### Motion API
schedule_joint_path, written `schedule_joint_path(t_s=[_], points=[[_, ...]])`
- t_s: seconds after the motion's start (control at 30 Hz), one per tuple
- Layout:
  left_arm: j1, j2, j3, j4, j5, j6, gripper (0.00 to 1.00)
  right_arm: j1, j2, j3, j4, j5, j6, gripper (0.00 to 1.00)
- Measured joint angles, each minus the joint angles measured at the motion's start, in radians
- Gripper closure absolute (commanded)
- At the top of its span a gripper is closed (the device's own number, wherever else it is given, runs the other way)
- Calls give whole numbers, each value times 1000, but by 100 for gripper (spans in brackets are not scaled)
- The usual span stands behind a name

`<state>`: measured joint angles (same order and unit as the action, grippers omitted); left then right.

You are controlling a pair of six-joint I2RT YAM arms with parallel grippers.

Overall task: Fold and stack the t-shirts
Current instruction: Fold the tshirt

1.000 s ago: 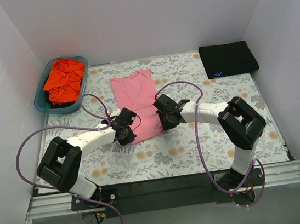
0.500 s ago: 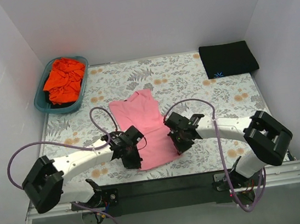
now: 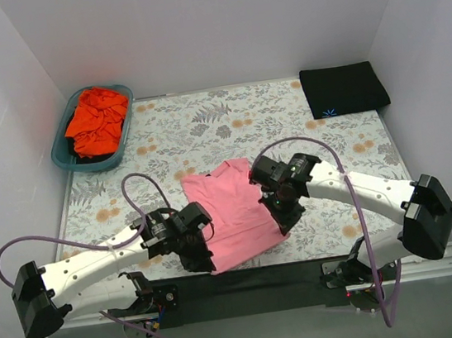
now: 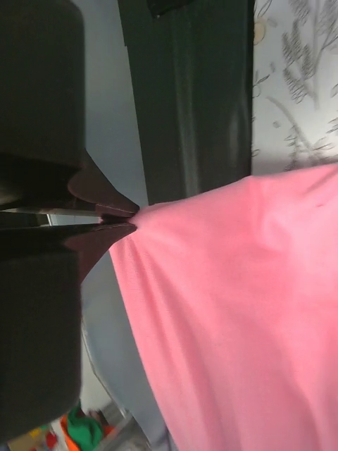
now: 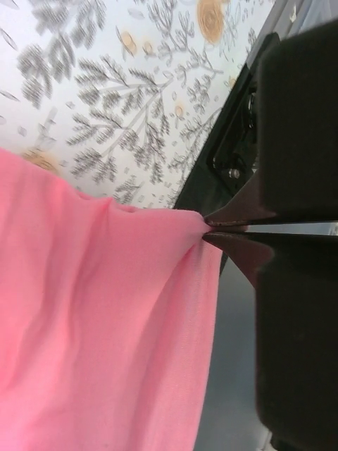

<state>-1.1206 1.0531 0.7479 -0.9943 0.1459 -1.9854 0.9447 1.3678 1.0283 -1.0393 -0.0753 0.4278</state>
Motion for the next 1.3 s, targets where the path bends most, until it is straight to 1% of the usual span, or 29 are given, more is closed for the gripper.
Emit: schedule_joint_path(t_s=[0.07, 0.2, 0.33, 0.57, 0.77, 1.0, 1.17, 1.3], points=[[71, 0, 37, -30, -19, 5, 100, -22, 37, 80, -23, 27, -24, 99], [223, 2, 103, -54, -64, 60, 100, -66, 101, 209, -51, 74, -69, 99], [322, 44, 161, -63, -102, 137, 100, -92, 165, 317, -71, 94, -106, 99], [426, 108, 250, -64, -155, 245, 100, -131, 248, 474, -100, 106, -161, 99], [510, 132, 281, -43, -170, 319, 100, -154, 343, 613, -116, 110, -189, 99], [606, 198, 319, -6, -193, 398, 100, -163, 483, 785, -118, 137, -209, 99], [666, 252, 330, 63, -207, 453, 100, -180, 555, 847, -114, 154, -223, 99], [690, 304, 330, 133, -210, 488, 100, -193, 594, 850, -100, 174, -222, 99]])
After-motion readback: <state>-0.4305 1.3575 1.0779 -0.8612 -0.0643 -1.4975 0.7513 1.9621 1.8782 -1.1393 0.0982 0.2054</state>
